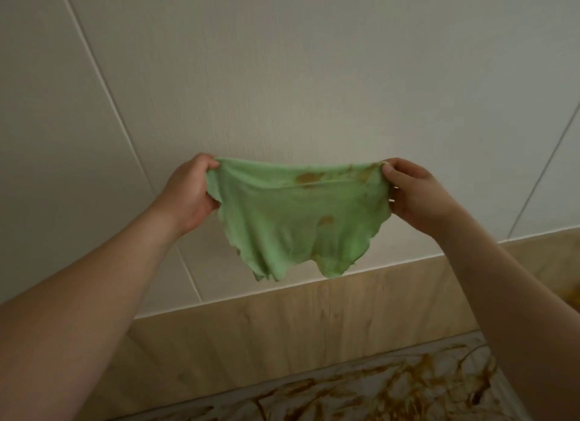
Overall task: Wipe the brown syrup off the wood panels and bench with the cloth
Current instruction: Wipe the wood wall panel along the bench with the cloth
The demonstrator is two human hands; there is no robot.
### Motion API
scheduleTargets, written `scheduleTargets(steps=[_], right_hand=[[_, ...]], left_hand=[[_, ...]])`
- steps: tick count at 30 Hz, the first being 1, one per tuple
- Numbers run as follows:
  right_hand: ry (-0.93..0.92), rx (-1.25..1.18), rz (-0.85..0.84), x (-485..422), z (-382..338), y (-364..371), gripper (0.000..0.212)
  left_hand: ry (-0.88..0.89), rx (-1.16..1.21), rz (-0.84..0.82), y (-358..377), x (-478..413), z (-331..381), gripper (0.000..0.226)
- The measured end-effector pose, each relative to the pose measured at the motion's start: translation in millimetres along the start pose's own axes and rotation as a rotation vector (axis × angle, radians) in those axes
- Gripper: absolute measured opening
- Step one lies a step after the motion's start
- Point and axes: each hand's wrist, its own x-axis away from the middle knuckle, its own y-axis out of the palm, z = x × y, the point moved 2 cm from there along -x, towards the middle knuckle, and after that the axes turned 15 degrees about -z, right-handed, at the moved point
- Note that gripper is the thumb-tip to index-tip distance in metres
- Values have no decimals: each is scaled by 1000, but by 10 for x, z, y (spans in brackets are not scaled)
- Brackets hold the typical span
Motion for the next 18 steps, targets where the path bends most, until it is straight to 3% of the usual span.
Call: scheduleTargets(steps=[5,9,11,13,15,18], right_hand=[[-26,163,103,-41,-116,83,22],[-78,19,149,-178,-361,176,28],[76,-138,58,-205,-307,184,52],[351,-119,-127,-38,24,187,75],[492,11,-239,150,406,159,69],[455,27,-37,186,641,111,78]], left_hand=[[97,-316,74,50,-66,155,22],[145,-184,39,92,-197,370,16],[-37,-27,-149,133,-147,248,40],[-339,-57,-288,177,142,-174,34],[-494,-215,-322,191,325,-549,23],[-475,-388,-177,158,241,-728,14]])
